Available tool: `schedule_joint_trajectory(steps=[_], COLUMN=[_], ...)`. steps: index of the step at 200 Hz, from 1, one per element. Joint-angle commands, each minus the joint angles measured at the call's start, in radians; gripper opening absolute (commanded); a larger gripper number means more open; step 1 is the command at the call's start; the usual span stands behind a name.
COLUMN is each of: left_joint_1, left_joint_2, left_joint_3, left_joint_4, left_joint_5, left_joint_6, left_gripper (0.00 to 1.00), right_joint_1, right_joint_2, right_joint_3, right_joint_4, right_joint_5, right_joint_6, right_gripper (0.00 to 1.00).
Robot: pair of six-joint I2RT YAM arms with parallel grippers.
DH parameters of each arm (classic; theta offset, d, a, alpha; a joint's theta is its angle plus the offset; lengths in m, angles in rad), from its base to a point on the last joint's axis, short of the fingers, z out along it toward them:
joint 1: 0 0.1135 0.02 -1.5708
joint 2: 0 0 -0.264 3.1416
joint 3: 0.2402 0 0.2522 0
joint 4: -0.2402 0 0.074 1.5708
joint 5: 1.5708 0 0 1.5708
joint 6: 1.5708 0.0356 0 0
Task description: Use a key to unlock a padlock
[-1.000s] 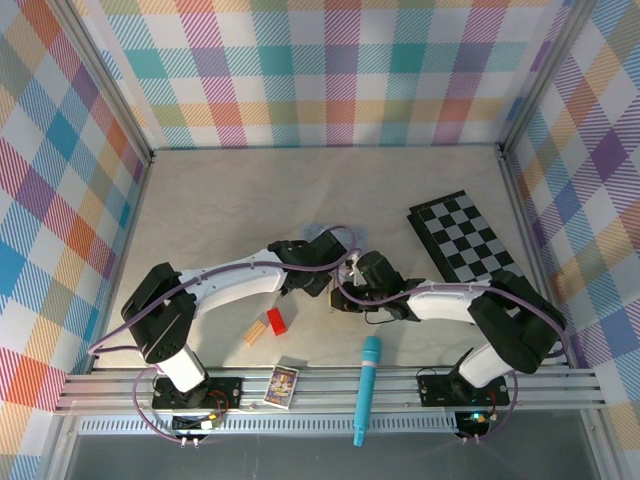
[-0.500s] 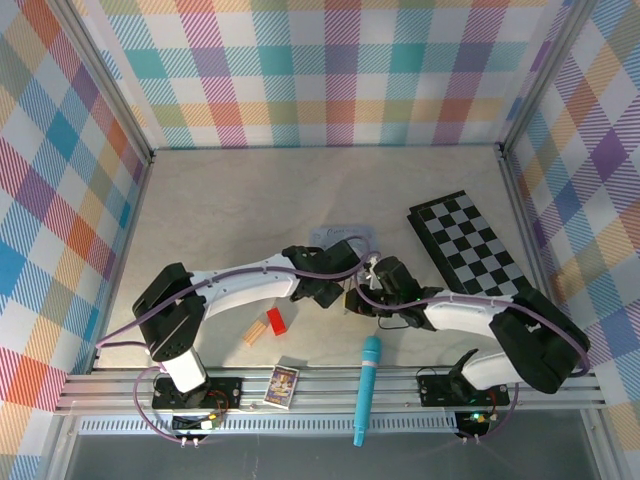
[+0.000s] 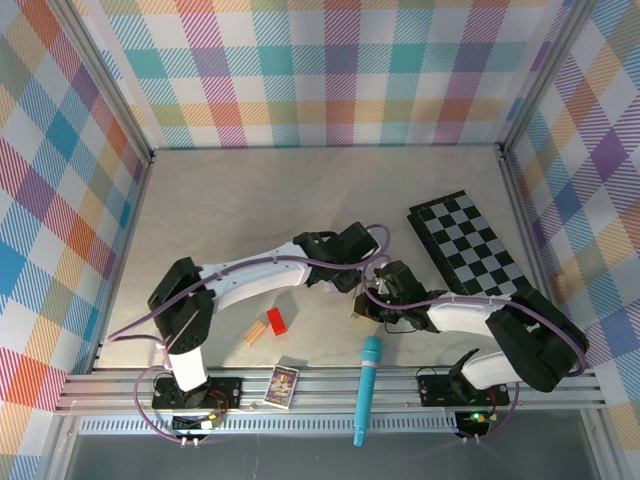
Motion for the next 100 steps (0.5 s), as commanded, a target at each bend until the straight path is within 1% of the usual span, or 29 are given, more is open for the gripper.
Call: schedule_joint_trajectory(steps=[1,33,52,63,73,86,100], left_joint_1=[-0.013,-0.016,-0.017,-0.016,-0.016,-0.017,-0.016], left_joint_2=[0.061,0.099,0.116,0.119,0.117,0.118,0.122], left_joint_3=[-0.001,-0.015,-0.038,-0.058,-0.076,-0.094,-0.109], left_joint_4=[-0.004,-0.023,-0.026,-0.015,-0.006,-0.003,-0.003], left_joint_5=[-0.022,-0.095,-0.091,-0.081,-0.075,-0.080,-0.089], left_joint_6=[0.088,0.085,0.073,0.057,0.044,0.028,0.013], left_gripper=[0.69,0.64,0.59,0.51,0.47,0.45,0.44], right_joint_1=[-0.001,-0.007,-0.012,-0.015,-0.021,-0.023,-0.023], right_joint_2=[0.023,-0.003,0.001,0.009,0.017,0.024,0.010], right_joint_3=[-0.025,-0.064,-0.086,-0.097,-0.117,-0.150,-0.169], right_joint_4=[0.016,0.098,0.177,0.224,0.281,0.371,0.424], right_joint_5=[0.010,0.019,0.005,-0.002,-0.007,-0.002,0.014], right_joint_6=[0.028,0.042,0.045,0.054,0.071,0.101,0.115], right_gripper=[0.05,0.04,0.03,0.02,0.02,0.02,0.01])
